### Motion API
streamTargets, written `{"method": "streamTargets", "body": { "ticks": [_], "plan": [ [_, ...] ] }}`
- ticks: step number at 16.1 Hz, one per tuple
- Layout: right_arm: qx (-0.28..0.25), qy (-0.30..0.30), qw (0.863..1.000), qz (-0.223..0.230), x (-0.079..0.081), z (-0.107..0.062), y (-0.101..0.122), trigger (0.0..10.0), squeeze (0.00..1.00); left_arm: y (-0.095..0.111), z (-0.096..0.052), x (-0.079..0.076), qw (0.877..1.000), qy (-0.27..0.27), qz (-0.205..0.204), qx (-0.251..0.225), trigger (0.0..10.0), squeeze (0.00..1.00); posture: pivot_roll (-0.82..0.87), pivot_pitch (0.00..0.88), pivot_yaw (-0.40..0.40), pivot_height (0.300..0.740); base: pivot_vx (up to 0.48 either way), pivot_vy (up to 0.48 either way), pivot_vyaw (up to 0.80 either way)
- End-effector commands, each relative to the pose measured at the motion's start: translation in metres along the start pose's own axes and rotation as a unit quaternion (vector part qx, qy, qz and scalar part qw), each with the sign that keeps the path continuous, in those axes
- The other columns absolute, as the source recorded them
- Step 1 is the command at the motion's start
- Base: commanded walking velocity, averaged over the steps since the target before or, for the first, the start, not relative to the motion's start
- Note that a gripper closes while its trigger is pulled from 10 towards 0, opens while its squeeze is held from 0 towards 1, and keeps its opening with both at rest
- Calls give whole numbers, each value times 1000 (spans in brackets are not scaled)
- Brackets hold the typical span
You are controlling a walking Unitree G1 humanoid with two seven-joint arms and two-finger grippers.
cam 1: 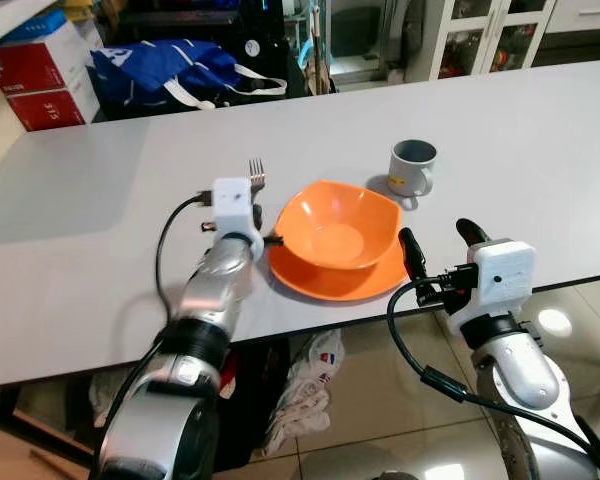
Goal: Setting the table
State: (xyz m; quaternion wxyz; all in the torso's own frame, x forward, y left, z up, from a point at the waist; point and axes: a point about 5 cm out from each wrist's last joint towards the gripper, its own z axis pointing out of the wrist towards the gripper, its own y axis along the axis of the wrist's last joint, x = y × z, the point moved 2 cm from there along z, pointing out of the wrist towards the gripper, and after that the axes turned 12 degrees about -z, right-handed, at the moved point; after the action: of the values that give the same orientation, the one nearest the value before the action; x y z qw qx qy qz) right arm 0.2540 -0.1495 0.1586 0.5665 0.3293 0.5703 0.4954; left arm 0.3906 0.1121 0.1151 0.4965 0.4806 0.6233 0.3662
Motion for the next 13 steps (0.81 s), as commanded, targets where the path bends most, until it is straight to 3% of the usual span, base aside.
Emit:
{"method": "streamTargets", "body": {
  "ticks": [1,6,13],
  "plan": [
    [3,3,1000,-4,0,-3,2,10000,0,3,1,6,1000,28,9,-8,0,0,-260,26,88,740,0,0,0],
    [16,12,1000,-6,0,-8,-1,10000,0,12,-2,20,995,87,1,-40,0,0,-245,36,75,740,0,0,0],
    [14,20,1000,-4,4,-6,-1,10000,0,4,-15,16,997,75,-8,-22,0,0,-226,0,86,740,0,0,0]
  ]
}}
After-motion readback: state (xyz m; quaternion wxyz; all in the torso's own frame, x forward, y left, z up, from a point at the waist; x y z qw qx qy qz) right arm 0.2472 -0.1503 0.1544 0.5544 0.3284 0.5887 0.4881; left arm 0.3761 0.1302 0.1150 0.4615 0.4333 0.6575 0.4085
